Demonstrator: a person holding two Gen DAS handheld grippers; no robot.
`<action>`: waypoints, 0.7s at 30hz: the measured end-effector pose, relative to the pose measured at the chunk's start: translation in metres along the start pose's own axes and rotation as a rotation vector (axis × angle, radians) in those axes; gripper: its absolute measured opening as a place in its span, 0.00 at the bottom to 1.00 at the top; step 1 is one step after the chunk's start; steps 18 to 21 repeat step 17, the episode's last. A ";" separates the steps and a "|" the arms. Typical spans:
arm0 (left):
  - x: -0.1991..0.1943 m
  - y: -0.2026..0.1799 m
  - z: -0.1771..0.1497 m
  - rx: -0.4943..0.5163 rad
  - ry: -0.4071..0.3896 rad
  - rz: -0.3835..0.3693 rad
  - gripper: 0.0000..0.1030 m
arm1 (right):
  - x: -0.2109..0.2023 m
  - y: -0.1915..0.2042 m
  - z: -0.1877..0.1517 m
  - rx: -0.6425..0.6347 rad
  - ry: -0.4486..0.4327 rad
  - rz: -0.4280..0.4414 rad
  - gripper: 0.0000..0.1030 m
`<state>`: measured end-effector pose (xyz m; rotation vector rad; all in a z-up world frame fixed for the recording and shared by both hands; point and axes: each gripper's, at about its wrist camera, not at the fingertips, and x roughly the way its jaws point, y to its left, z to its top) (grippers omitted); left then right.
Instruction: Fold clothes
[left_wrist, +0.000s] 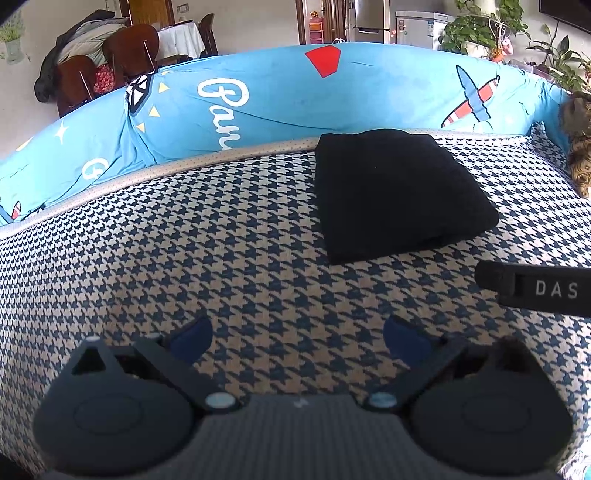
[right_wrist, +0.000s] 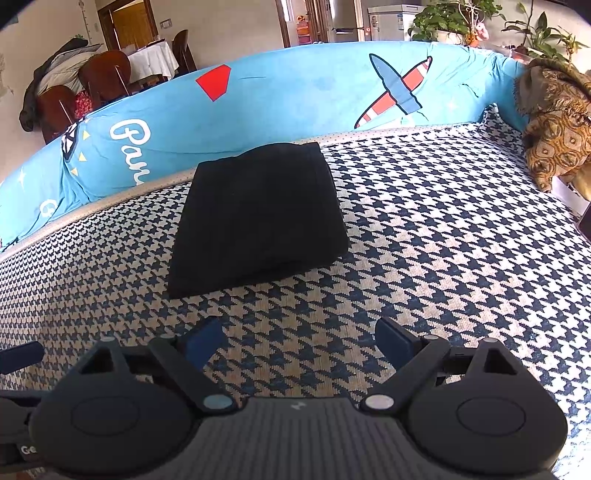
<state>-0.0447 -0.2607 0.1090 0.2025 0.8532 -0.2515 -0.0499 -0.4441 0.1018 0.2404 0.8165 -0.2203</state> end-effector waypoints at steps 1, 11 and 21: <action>0.000 0.000 0.000 0.000 -0.001 0.000 1.00 | 0.000 0.000 0.000 -0.001 0.000 -0.001 0.88; -0.002 -0.001 -0.001 0.004 -0.009 -0.006 1.00 | 0.000 0.001 -0.001 -0.009 0.001 -0.009 0.88; -0.005 -0.003 -0.002 0.008 -0.022 -0.008 1.00 | 0.001 0.002 -0.002 -0.016 0.003 -0.014 0.88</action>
